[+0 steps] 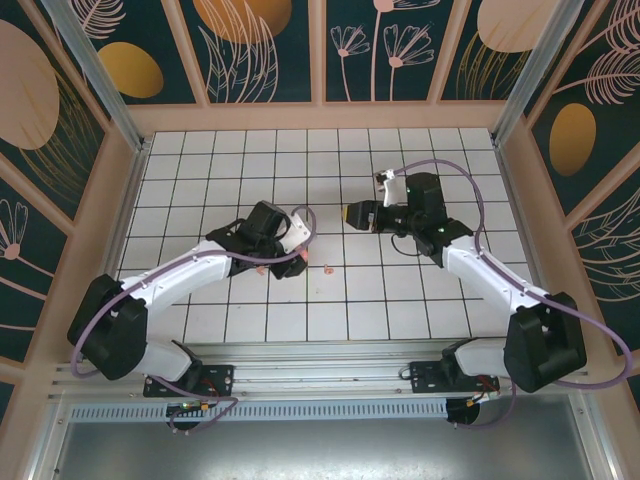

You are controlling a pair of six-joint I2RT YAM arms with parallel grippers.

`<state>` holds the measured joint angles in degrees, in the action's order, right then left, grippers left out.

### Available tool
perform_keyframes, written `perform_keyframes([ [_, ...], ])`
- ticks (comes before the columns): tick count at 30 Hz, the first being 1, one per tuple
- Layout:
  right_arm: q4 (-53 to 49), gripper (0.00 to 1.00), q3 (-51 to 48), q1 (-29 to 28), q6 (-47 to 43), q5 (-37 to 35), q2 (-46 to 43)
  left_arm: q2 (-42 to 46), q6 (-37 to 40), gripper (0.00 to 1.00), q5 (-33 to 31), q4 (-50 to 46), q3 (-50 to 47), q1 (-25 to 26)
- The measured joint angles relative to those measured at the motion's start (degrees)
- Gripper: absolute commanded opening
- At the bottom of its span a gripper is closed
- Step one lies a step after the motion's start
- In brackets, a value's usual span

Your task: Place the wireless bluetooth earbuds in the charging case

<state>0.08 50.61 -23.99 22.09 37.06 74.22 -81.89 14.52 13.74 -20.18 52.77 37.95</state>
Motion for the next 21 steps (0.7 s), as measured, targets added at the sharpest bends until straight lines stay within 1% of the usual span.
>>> perform_keyframes([
  [6,-7.43,0.54,2.01,-0.11,-4.92,9.35,2.97,2.67,9.49,0.28,6.56,2.82,-2.19,0.00],
  [10,-11.89,0.54,2.08,-1.05,-6.80,13.40,6.27,4.46,14.23,0.28,9.31,3.72,-3.06,0.00],
  [15,-14.91,0.54,2.67,-3.06,-7.26,17.53,8.98,5.70,17.59,0.28,10.47,4.15,-3.48,0.00],
  [21,-15.63,0.54,5.31,-7.21,-7.23,20.83,12.26,6.10,18.95,0.28,10.49,4.55,-4.70,0.00],
])
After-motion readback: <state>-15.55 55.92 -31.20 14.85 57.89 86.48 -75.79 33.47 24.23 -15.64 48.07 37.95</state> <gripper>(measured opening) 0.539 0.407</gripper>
